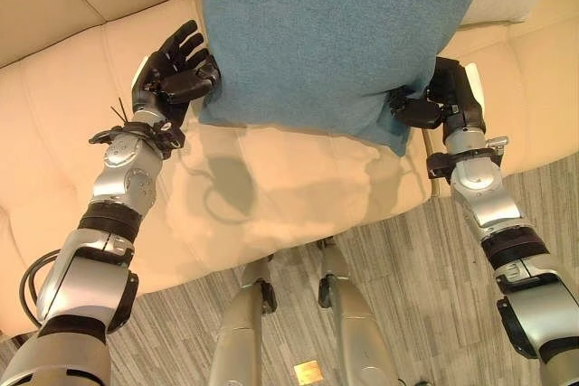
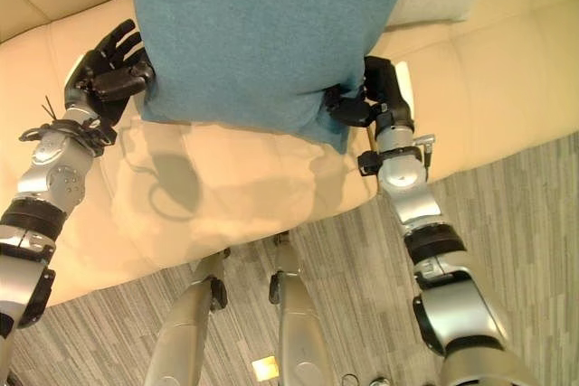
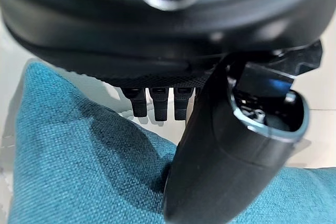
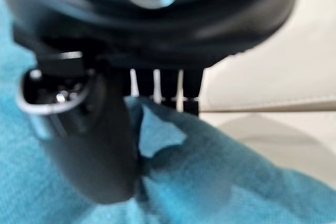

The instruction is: Pick up all the scattered cushions and arrange them neatly on the sofa.

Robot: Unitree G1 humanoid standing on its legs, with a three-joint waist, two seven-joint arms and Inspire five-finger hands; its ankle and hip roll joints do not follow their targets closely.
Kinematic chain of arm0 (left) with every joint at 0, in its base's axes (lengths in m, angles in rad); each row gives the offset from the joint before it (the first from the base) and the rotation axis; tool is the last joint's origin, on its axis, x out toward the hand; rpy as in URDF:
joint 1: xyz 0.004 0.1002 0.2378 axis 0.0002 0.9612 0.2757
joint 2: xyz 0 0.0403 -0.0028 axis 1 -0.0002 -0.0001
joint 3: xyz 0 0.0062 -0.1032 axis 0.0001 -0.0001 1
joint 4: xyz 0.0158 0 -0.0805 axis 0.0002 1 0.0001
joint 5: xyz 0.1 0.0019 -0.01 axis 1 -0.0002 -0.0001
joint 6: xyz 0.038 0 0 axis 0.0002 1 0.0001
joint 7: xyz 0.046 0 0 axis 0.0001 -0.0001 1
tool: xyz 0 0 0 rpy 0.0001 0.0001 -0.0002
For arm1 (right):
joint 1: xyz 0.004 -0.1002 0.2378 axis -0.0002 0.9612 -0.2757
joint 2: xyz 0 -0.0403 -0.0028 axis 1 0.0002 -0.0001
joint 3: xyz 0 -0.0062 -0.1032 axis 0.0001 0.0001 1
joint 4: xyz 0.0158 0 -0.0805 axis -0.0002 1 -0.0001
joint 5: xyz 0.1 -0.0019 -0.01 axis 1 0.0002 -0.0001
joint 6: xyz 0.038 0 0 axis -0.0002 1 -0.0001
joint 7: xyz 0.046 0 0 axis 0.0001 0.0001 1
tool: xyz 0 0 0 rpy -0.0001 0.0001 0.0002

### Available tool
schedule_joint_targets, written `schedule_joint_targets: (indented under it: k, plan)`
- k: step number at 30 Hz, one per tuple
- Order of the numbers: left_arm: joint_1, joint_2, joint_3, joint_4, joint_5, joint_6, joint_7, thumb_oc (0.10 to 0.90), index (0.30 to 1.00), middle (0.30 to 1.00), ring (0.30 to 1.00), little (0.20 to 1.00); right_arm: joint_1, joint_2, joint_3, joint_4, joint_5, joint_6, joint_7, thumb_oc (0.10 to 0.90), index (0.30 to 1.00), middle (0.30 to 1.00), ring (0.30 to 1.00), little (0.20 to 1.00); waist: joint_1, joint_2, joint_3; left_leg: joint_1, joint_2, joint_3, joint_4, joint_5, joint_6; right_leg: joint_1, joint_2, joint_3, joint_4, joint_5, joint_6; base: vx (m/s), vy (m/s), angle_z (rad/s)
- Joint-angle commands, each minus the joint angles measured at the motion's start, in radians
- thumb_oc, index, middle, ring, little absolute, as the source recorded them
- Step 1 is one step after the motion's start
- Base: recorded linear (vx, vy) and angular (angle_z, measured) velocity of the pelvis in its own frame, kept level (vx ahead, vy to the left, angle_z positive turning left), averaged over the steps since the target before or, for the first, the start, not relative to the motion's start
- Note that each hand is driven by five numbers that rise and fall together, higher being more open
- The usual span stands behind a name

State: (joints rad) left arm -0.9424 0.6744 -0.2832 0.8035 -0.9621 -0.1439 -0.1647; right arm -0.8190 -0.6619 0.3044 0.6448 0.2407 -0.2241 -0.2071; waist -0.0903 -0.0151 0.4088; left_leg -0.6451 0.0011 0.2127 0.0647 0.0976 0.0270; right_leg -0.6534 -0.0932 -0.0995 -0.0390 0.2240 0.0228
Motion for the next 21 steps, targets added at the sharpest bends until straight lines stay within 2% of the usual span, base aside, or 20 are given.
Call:
schedule_joint_targets:
  k: [1, 6, 10, 18, 21]
  plan:
    - [0.048, 0.038, 0.093, -0.08, -0.026, -0.053, -0.061, 0.8, 0.9, 0.9, 0.9, 0.9, 0.03, -0.061, -0.014, 0.017, -0.037, -0.014, 0.021, 0.4, 0.3, 0.3, 0.3, 0.3, 0.024, 0.036, -0.112, -0.029, -0.023, -0.037, 0.108, -0.155, -0.042, 0.053, -0.049, -0.004, 0.079, -0.151, 0.13, 0.0, 0.0, 0.0]
    - [0.094, 0.015, 0.169, -0.073, -0.056, -0.05, -0.083, 0.8, 0.9, 0.9, 0.9, 0.9, 0.056, -0.035, -0.042, -0.014, -0.056, -0.021, 0.04, 0.4, 0.3, 0.3, 0.3, 0.3, 0.031, 0.036, -0.119, -0.023, -0.023, -0.04, 0.111, -0.16, -0.046, 0.059, -0.052, -0.011, 0.081, -0.158, 0.128, 0.0, 0.0, 0.0]
    - [0.103, -0.015, 0.188, -0.095, -0.078, -0.047, -0.104, 0.8, 0.9, 0.9, 0.9, 0.9, 0.067, -0.022, -0.062, -0.04, -0.069, -0.022, 0.042, 0.4, 0.3, 0.3, 0.3, 0.3, 0.032, 0.036, -0.121, -0.023, -0.021, -0.042, 0.114, -0.163, -0.047, 0.06, -0.052, -0.013, 0.081, -0.158, 0.127, 0.0, 0.0, 0.0]
    - [0.079, -0.077, 0.154, -0.167, -0.107, -0.033, -0.165, 0.8, 0.9, 0.9, 0.9, 0.9, 0.064, 0.004, -0.073, -0.054, -0.095, -0.018, 0.05, 0.4, 0.3, 0.3, 0.3, 0.3, 0.029, 0.032, -0.124, -0.028, -0.019, -0.047, 0.11, -0.16, -0.049, 0.055, -0.054, -0.017, 0.078, -0.157, 0.127, 0.0, 0.0, 0.0]
    - [0.051, -0.114, 0.096, -0.168, -0.094, -0.012, -0.19, 0.8, 0.9, 0.9, 0.9, 0.9, 0.047, 0.023, -0.065, -0.048, -0.103, -0.013, 0.05, 0.4, 0.3, 0.3, 0.3, 0.3, 0.024, 0.031, -0.12, -0.029, -0.02, -0.047, 0.104, -0.154, -0.048, 0.051, -0.055, -0.017, 0.078, -0.157, 0.127, 0.0, 0.0, 0.0]
